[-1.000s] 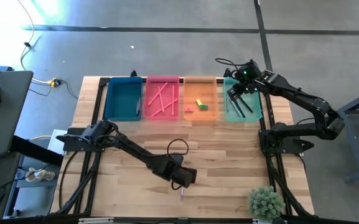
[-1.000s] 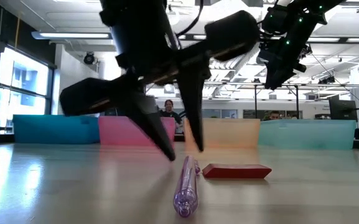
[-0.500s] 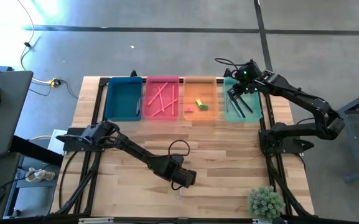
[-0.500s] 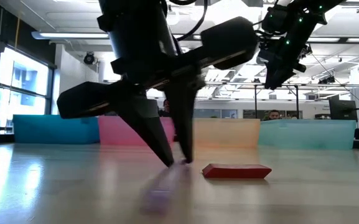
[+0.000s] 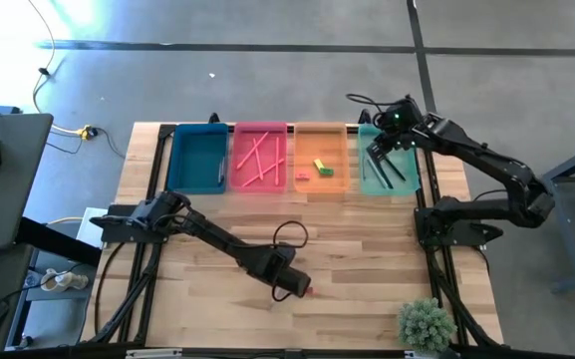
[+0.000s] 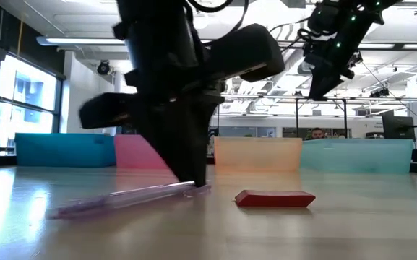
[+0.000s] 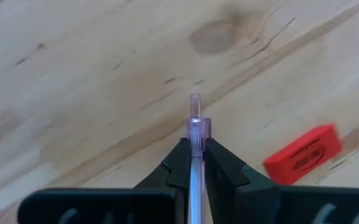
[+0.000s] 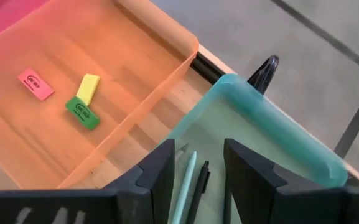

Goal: Sort crayons/erasers/pens/pencils in bins

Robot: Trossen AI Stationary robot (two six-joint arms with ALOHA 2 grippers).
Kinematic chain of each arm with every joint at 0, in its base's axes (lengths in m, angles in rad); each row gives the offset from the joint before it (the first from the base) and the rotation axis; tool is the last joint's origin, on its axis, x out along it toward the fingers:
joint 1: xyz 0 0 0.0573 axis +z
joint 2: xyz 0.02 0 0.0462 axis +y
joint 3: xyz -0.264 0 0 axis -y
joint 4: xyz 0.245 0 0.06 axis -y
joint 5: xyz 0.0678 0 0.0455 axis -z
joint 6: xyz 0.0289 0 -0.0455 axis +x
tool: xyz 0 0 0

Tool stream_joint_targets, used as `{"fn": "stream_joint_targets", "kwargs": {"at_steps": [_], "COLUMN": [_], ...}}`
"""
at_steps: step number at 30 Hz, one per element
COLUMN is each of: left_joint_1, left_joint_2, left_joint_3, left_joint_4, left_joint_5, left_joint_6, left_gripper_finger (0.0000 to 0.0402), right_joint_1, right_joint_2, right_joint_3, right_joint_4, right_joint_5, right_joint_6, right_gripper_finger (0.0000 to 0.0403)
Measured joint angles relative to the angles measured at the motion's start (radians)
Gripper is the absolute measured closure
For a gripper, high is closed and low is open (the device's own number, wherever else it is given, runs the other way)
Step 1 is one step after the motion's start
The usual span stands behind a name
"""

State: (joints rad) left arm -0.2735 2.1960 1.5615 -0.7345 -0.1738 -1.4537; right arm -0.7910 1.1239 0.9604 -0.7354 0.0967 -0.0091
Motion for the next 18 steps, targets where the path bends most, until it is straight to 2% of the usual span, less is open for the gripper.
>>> {"fn": "stream_joint_targets", "kwargs": {"at_steps": [8,18], "left_joint_1": [0.05,0.146], "left_joint_2": [-0.014,-0.046], "left_joint_3": [-0.005,-0.007], "left_joint_4": [0.12,0.232], "left_joint_5": [0.007,0.012], "left_joint_6": [0.084,0.22], "left_gripper_finger": [0.0391,0.0401], "right_joint_1": [0.0,0.0], "right_joint_2": [-0.106,-0.208], "right_joint_3": [0.0,0.0], "right_joint_4": [-0.069,-0.199], "right_joint_5": [-0.01,-0.191], "right_joint_6": [-0.081,-0.088], "right_gripper_finger": [0.0274,0.0274]}}
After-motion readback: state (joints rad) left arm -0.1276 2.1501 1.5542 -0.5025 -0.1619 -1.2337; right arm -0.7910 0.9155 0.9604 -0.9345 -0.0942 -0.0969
